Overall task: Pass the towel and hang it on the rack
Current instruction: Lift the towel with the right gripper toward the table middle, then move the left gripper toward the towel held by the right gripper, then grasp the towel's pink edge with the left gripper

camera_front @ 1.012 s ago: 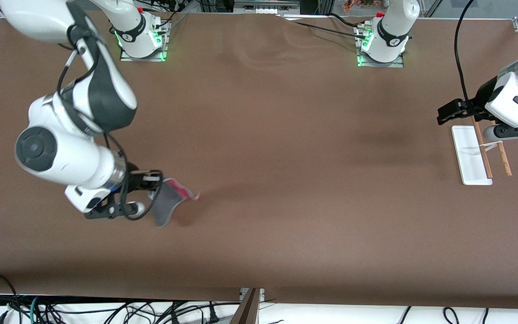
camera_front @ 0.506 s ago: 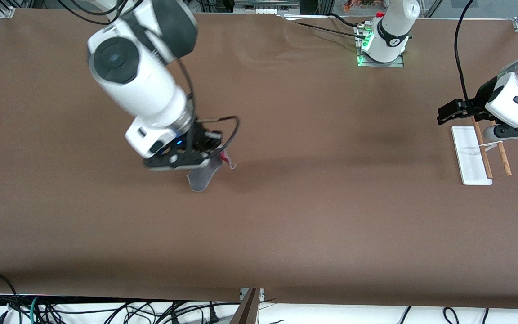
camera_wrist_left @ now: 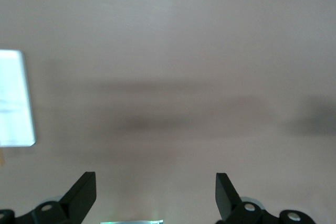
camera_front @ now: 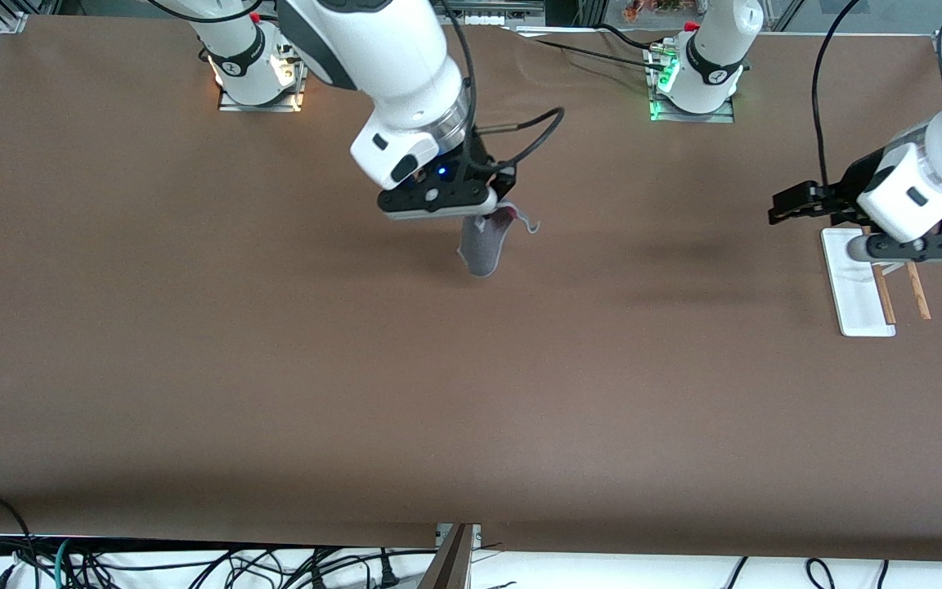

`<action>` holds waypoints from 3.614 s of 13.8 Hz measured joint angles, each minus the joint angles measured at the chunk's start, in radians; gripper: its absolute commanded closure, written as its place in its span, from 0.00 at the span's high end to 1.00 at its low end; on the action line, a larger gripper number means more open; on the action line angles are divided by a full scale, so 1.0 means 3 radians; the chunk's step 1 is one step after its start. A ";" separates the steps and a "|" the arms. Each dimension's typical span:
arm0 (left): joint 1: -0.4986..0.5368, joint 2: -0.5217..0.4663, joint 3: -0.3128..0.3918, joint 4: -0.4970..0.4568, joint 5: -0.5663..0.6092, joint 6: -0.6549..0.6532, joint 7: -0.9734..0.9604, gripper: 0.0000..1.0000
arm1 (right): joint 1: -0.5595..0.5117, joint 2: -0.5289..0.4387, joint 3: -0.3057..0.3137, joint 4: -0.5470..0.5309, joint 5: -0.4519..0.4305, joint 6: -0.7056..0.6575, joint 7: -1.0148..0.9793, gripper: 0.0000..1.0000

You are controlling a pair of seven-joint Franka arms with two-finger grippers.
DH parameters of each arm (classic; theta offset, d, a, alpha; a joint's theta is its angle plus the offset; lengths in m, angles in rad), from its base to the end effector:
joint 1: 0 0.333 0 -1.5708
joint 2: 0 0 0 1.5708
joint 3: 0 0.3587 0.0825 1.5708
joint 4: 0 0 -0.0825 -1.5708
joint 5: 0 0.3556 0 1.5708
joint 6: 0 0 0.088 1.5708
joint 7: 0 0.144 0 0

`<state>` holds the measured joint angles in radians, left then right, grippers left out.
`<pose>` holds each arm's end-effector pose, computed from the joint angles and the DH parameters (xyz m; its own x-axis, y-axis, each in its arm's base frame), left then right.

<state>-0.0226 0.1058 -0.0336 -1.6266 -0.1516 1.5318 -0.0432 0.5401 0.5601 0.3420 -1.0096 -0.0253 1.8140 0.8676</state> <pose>0.5399 -0.0518 0.5483 0.9786 -0.0187 -0.2051 0.0112 -0.9895 0.1438 0.5254 0.5089 0.5725 0.9965 -0.0645 0.0540 -0.0453 -0.9527 -0.3006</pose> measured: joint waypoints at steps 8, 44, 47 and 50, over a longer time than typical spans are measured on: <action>0.0002 0.0340 -0.0126 -0.0093 -0.0770 0.0096 0.0781 0.99 | -0.0019 -0.0008 0.0116 0.0003 0.0025 0.0021 0.0117 0.00; -0.0172 0.0420 -0.1235 -0.0986 -0.2185 0.2208 0.3055 0.00 | -0.0002 0.0014 0.0119 0.0003 0.0029 0.0183 0.0136 0.00; -0.0104 0.0420 -0.1217 -0.0987 -0.2186 0.2208 0.2981 0.00 | -0.0004 0.0014 0.0119 0.0003 0.0029 0.0186 0.0136 0.12; 0.0121 0.0432 -0.1197 -0.0966 -0.2186 0.2067 0.2975 0.00 | -0.0013 0.0014 0.0114 0.0003 0.0029 0.0187 0.0136 0.99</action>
<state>0.0137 0.2353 -0.3929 -1.9163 -0.8073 2.1521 0.8493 0.5361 0.5643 0.3763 -1.0088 -0.0168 1.8701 0.9084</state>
